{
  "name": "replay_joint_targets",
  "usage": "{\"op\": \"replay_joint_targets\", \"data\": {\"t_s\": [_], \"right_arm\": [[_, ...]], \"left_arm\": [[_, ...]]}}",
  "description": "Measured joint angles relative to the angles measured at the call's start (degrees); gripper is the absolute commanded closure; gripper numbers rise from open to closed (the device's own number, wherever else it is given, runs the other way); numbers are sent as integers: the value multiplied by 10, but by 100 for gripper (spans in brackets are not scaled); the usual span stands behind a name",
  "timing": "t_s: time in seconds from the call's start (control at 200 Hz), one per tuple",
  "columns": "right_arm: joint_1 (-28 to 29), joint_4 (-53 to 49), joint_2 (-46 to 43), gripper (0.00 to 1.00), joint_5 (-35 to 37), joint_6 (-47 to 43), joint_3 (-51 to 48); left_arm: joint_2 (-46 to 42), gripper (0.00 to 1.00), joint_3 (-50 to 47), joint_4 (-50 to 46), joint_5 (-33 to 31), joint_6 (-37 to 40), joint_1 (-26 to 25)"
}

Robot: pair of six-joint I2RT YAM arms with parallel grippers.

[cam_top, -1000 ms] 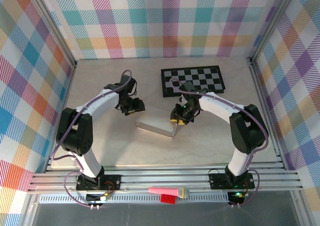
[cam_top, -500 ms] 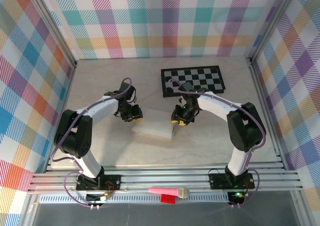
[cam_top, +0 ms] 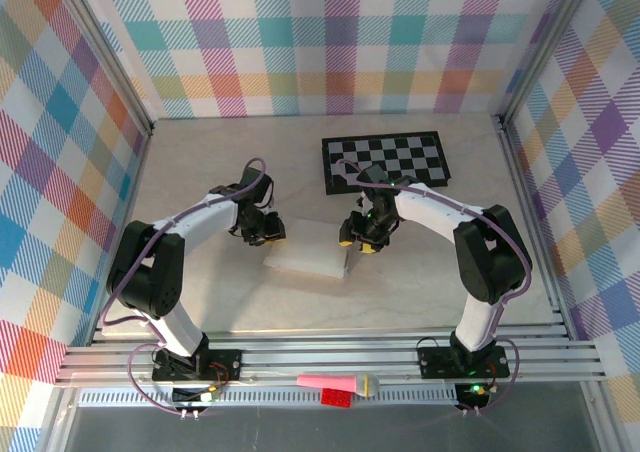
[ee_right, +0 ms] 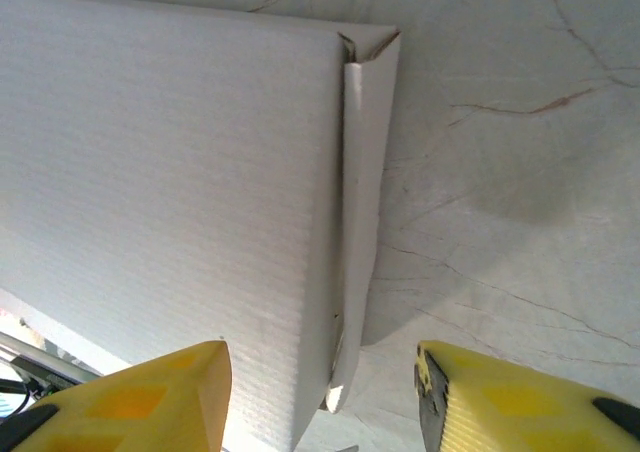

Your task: Fold the paper box

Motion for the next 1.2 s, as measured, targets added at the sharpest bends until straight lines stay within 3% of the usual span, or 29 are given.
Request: {"op": "replay_joint_targets", "data": {"t_s": [0.21,0.495,0.9,1.2], "right_arm": [[5,11,26,54,-10,3,0],[5,11,44,63,-6,-1,0],[5,9,44,71,2,-21,0],[3,8,44,73,4,-32,0]], "left_arm": [[0,68,0,-2,-3,-1,-7],[-30,52,0,-22,-6,-7,-3],[-13,55,0,-20,41,12,17],[-2,65,-25,-1,46,17,17]]}}
